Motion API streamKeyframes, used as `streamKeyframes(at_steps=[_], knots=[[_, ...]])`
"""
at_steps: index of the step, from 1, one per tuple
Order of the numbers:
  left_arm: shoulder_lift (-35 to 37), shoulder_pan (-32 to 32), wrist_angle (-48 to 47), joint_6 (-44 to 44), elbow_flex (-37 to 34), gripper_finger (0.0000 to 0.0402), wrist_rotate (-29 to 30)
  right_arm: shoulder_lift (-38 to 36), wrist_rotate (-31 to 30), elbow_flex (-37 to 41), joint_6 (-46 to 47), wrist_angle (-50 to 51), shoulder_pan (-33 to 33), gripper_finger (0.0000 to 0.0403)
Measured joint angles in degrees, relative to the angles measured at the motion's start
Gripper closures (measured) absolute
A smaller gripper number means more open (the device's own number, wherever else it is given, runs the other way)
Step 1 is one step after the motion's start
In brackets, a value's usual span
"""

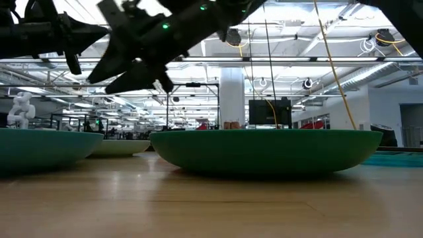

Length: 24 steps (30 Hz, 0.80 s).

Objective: Stack plastic plates
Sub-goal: Stack the blue plate on the green plate

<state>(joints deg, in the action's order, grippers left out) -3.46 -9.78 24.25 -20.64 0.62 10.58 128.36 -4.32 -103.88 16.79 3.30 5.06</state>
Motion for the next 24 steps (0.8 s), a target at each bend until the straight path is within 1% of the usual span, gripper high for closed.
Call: streamKeyframes(at_steps=[4, 7, 10, 12, 16, 24], knots=[[0.0, 0.0, 0.1, 0.0, 0.0, 0.0396, 0.0, 4.4, -0.4, -9.0, -1.2, 9.7, 0.0, 0.0220], [0.0, 0.0, 0.0, 0.0, 0.0, 0.0396, 0.0, 7.2, -3.3, -15.3, -1.1, 17.3, 0.0, 0.0220], [0.0, 0.0, -0.1, 0.0, 0.0, 0.0396, 0.0, 9.2, -5.8, -19.5, 0.4, 23.0, -0.1, 0.0220], [0.0, 0.0, -0.1, 0.0, 0.0, 0.0396, 0.1, 10.0, -6.4, -20.7, 2.7, 25.7, -0.1, 0.0220], [0.0, 0.0, -0.1, 0.0, 0.0, 0.0396, 0.0, 11.2, -6.2, -21.0, 7.0, 28.1, -0.5, 0.0220], [0.0, 0.0, -0.2, 0.5, 0.0, 0.0396, 0.1, 12.0, -6.1, -21.0, 9.2, 28.5, -0.3, 0.0220]])
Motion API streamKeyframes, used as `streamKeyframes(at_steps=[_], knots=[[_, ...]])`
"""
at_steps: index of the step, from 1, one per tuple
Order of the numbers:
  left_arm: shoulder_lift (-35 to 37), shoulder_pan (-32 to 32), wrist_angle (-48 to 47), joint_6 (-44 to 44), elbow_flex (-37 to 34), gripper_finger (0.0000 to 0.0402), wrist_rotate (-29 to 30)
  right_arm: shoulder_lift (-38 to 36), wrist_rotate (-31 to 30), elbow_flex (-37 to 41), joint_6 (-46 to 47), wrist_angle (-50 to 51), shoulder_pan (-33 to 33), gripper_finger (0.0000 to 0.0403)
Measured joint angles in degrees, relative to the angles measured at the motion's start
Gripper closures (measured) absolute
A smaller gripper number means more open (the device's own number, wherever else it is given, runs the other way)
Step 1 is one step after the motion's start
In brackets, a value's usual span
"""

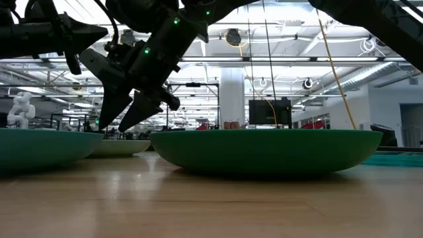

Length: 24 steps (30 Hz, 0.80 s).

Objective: Stack plastic plates
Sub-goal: Stack the blue plate on the green plate

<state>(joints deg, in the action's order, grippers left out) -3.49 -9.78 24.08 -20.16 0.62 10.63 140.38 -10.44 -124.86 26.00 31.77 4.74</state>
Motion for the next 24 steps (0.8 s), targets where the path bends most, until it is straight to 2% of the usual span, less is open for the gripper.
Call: streamKeyframes(at_steps=[24], knots=[[0.0, 0.0, -0.2, 0.6, 0.0, 0.0396, 0.1, 2.1, 2.0, 0.0, 1.9, -3.1, 0.8, 0.0220]])
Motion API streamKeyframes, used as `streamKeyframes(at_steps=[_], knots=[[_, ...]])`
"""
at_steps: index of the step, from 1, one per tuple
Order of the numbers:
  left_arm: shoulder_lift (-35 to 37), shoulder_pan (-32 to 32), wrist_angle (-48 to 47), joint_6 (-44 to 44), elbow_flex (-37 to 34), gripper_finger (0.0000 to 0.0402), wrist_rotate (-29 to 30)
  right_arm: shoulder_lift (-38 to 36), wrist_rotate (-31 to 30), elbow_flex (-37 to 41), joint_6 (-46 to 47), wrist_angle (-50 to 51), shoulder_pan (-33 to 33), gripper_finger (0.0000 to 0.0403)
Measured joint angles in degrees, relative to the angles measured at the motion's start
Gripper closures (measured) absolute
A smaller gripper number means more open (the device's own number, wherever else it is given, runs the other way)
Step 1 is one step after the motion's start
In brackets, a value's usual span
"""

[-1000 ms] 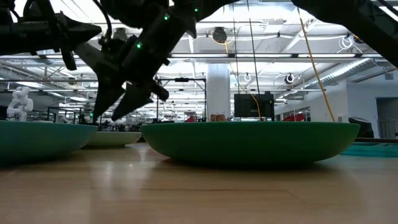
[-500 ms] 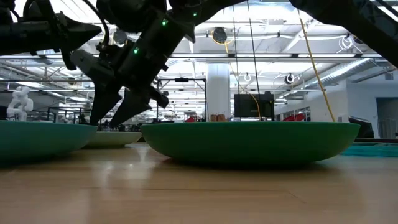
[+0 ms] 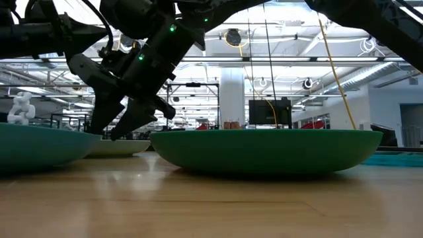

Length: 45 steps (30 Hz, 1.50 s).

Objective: Stack plastic plates
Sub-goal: Stack the blue plate on the green plate

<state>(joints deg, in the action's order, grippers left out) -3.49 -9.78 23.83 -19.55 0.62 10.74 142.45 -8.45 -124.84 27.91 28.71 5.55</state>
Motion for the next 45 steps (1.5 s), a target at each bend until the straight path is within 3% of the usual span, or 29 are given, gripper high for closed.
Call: streamKeyframes(at_steps=[22, 33, 45], knots=[[0.0, 0.0, 0.0, 0.0, 0.0, 0.0396, 0.0, -0.2, -0.8, -2.8, 1.1, 0.6, 1.1, 0.0220], [0.0, 0.0, 0.0, -0.1, 0.0, 0.0396, 0.0, 0.8, -5.1, -2.9, 1.4, 1.4, 2.9, 0.0220], [0.0, 0.0, -0.1, -0.5, 0.0, 0.0396, -0.1, 3.7, -3.4, -2.9, 1.9, -1.3, 3.1, 0.0220]])
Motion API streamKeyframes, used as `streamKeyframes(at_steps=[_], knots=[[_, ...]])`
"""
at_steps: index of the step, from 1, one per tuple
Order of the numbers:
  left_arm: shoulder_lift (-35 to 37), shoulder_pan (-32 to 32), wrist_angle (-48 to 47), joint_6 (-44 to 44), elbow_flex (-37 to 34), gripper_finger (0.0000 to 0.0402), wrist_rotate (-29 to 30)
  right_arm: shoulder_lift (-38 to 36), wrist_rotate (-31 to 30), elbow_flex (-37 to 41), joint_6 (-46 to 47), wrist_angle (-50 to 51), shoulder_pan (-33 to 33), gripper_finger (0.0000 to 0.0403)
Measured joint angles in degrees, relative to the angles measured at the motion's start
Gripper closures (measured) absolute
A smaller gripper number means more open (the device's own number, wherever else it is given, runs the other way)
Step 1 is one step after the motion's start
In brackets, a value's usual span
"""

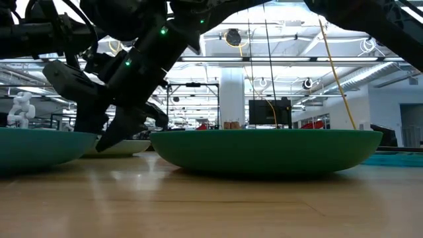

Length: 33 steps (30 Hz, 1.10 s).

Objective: Stack plastic plates
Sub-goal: Stack the blue plate on the green plate

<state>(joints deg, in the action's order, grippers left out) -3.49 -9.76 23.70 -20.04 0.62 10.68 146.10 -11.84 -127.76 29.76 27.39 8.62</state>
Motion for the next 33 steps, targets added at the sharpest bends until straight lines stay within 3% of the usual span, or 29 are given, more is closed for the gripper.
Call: streamKeyframes(at_steps=[5, 15, 26, 33], knots=[[0.0, 0.0, 0.1, -0.1, 0.0, 0.0396, 0.0, 0.0, 0.0, 0.0, 1.0, -1.8, 0.0, 0.0249], [0.0, 0.0, 0.3, -1.7, 0.0, 0.0396, 0.0, -0.1, 1.5, 0.0, 3.6, -3.2, -0.4, 0.0390], [0.0, 1.0, 0.0, -3.0, 0.9, 0.0396, -0.6, -1.8, 3.9, 0.1, 1.8, -3.5, -0.5, 0.0397], [0.0, 1.9, 0.5, -3.0, 0.9, 0.0396, -0.6, -7.5, 7.6, 0.1, -0.9, 2.7, -0.6, 0.0399]])
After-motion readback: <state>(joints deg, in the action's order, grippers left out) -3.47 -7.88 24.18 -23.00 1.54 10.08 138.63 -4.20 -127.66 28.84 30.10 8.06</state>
